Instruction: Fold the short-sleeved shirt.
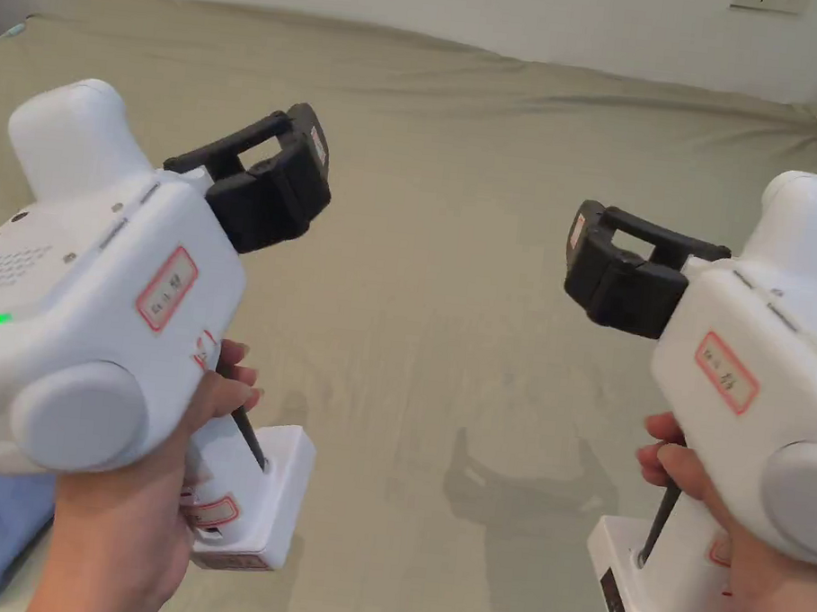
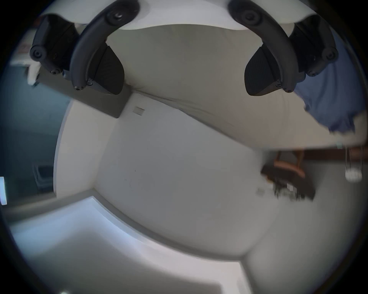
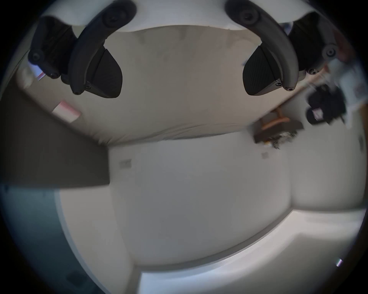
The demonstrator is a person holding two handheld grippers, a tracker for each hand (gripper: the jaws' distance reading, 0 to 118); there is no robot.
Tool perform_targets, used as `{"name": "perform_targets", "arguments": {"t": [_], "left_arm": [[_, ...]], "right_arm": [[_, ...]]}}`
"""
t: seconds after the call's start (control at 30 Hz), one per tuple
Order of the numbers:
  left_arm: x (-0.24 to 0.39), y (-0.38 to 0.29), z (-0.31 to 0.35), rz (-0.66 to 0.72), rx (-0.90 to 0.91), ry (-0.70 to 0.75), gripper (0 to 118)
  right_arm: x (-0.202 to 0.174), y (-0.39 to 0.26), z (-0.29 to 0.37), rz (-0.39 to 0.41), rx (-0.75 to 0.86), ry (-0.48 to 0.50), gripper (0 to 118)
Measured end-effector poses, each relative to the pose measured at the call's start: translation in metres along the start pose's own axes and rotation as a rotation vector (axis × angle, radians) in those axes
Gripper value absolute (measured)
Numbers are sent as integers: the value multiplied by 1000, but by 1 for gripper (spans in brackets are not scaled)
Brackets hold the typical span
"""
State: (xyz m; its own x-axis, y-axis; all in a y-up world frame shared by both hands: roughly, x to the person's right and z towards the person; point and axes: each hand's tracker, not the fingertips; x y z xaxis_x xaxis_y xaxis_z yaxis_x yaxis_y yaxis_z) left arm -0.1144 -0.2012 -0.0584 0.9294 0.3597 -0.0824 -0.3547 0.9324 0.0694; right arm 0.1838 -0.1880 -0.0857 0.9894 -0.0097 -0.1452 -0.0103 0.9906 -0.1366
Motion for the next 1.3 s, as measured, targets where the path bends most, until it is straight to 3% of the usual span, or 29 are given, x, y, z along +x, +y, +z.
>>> {"name": "perform_targets", "arguments": {"t": [0.03, 0.13, 0.23, 0.4, 0.83, 0.9, 0.93, 0.97, 1.0, 1.03, 1.07, 1.13, 1.2, 1.3], "left_arm": [[14, -4, 4, -101, 17, -2, 118], [28, -11, 6, -339, 26, 25, 118], [41, -17, 9, -441, 25, 17, 118], [51, -18, 11, -489, 24, 19, 118], [53, -19, 7, -499, -13, 42, 117], [54, -20, 9, -497, -17, 40, 115], [54, -21, 10, -498, -19, 39, 109], [54, -21, 10, -502, -17, 35, 86], [55, -22, 10, -509, -15, 38, 57], [57, -23, 9, -523, -15, 49, 20], [57, -24, 8, -534, -19, 53, 2], [54, -22, 7, -512, -34, 42, 1], [51, -20, 5, -446, -59, 4, 0], [53, -22, 5, -455, -51, 17, 0]], "right_arm": [[-4, -2, 2, 57, 22, -2, 118], [-6, -3, 4, 102, 53, 34, 118], [-13, -4, 4, 139, 56, 6, 118], [-18, -5, 4, 180, 68, -8, 118], [-27, 2, 13, 169, 85, -15, 117], [-31, 4, 17, 159, 86, -1, 106], [-33, 4, 19, 159, 89, 1, 91], [-36, 4, 19, 163, 90, -3, 51], [-34, 4, 18, 174, 88, -11, 21], [-35, 3, 18, 182, 89, -17, 0], [-35, 1, 19, 181, 99, -19, 0], [-31, 3, 20, 163, 87, 19, 0], [-32, 3, 20, 169, 82, 10, 0], [-28, 1, 17, 183, 69, 5, 0]]}}
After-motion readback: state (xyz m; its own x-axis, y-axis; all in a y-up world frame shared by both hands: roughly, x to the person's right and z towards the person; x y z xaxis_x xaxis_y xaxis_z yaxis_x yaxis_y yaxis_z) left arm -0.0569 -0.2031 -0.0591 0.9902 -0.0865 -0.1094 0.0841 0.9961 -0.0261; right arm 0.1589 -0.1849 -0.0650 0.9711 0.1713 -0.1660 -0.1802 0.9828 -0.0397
